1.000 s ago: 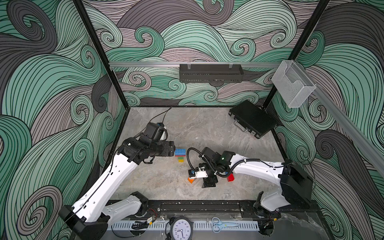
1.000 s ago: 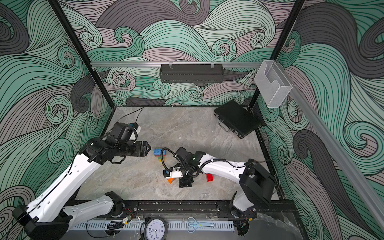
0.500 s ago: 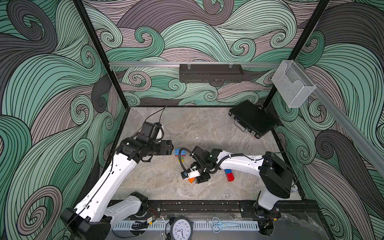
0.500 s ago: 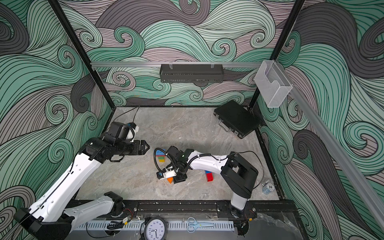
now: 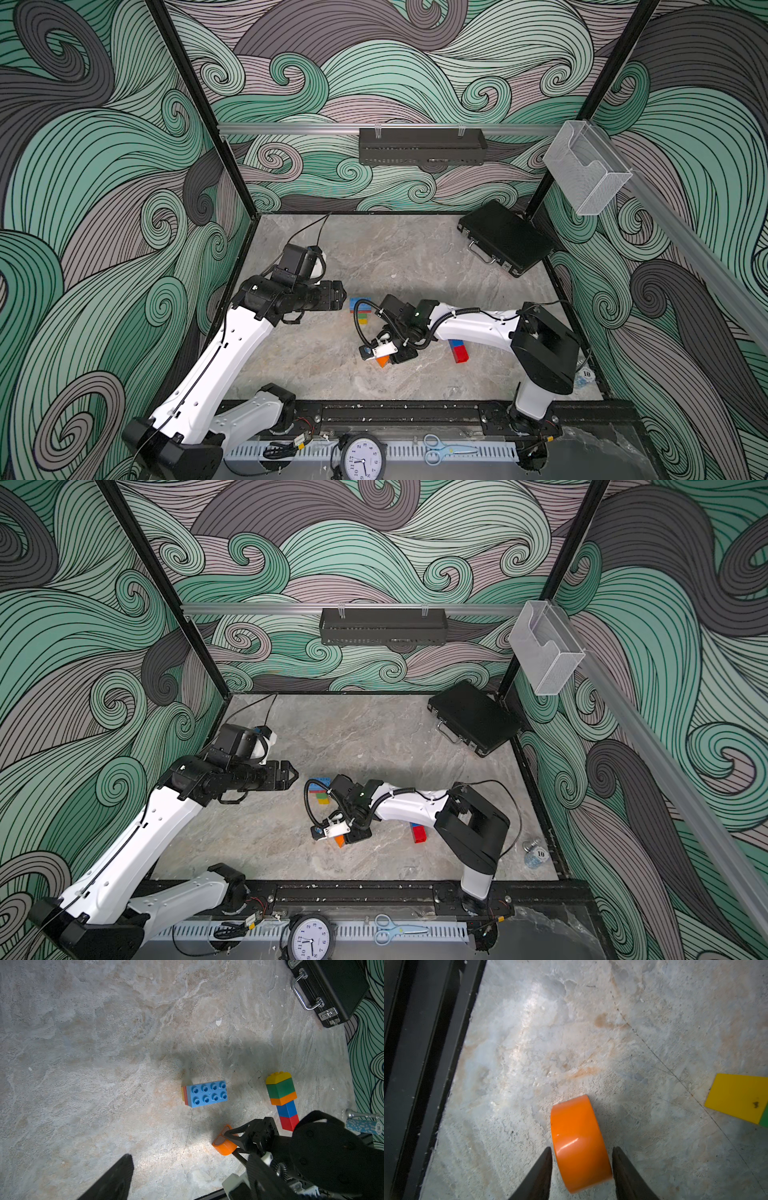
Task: Assemble an ice cream with lego
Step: Pick up the lego brick from the center of the board.
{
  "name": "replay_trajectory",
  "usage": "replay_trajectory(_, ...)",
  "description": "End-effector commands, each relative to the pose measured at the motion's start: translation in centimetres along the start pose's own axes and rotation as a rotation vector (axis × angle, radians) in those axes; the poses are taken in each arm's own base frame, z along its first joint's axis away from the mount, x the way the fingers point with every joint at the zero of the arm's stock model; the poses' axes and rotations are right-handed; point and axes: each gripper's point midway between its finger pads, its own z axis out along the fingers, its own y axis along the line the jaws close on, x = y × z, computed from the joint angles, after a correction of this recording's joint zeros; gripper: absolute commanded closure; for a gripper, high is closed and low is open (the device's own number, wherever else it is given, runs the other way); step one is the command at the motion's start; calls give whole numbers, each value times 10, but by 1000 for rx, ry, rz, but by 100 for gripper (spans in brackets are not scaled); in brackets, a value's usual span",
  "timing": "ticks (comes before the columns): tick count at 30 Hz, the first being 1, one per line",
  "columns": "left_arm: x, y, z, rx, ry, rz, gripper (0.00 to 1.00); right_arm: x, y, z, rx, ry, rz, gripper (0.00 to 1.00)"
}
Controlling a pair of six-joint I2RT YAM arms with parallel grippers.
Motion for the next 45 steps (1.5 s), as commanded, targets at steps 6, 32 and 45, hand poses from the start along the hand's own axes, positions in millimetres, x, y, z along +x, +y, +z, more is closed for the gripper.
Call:
replay_trajectory(6, 0, 3, -1, 5, -5, 2, 14, 2, -4, 6, 15, 39, 8, 59)
replay_trajectory(32, -6, 32, 27, -10, -9, -196, 14, -40, -28, -161, 98, -61, 307, 100)
replay_trajectory(45, -7, 57, 41, 2, -2, -323, 14, -57, -96, -159, 102, 14, 428, 100)
